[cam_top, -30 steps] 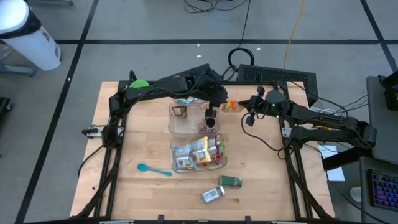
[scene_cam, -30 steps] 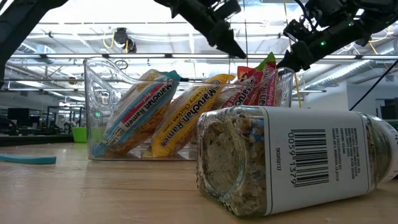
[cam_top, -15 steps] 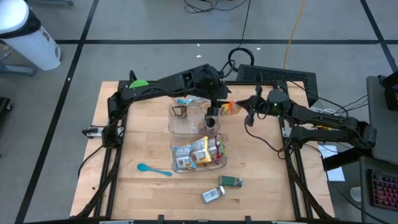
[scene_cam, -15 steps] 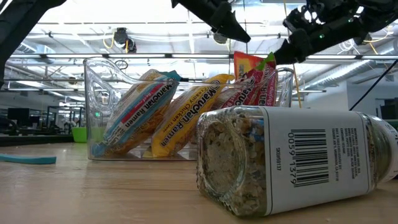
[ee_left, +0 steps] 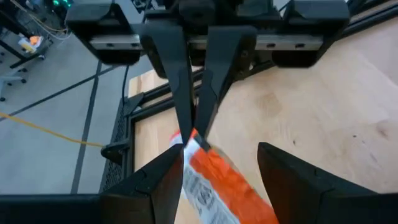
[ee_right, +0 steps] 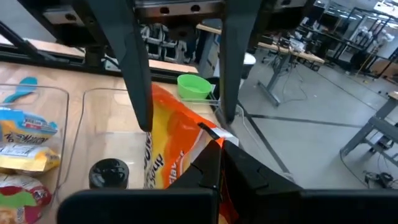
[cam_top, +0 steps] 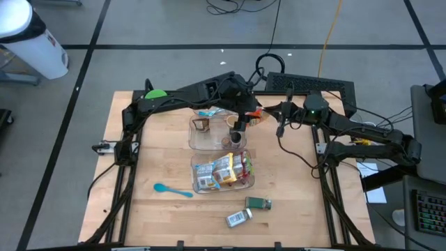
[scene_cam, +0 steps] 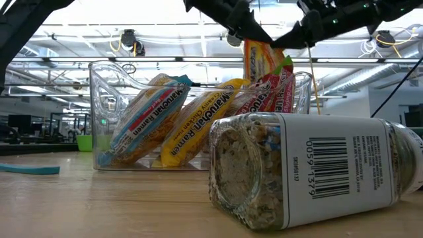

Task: Pick & Place Food Item
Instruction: Put the orange noodle pack into the bottom transparent bin

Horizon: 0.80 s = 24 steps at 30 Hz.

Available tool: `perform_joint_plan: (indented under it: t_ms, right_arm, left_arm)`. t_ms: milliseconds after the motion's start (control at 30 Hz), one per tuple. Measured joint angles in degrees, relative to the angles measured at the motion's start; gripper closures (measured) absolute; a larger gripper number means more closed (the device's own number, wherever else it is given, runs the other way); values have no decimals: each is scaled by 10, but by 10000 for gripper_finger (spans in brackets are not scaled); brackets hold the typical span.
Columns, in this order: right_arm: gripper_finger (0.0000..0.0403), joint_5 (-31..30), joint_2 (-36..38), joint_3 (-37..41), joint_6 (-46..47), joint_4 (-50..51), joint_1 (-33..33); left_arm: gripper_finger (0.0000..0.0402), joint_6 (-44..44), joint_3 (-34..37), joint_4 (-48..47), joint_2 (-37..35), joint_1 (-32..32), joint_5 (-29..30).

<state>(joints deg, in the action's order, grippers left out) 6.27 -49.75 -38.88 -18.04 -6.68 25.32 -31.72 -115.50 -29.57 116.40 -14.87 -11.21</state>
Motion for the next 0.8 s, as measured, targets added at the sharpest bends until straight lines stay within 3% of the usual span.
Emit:
perform_joint_plan:
  t_ms: [267, 567, 700, 800]
  right_arm:
    - [403, -3, -42, -33, -28, -4, -27]
    - [403, -61, -55, -44, -41, -7, -27]
    - [403, -61, -55, -46, -42, -14, -27]
    - [403, -61, -55, -46, -42, -14, -27]
  left_arm:
    - [188, 3, 0, -5, 0, -3, 27]
    - [188, -4, 0, -38, -1, -6, 139]
    - [191, -18, 0, -59, -1, -6, 144]
    - [216, -32, 0, -55, -1, -6, 143]
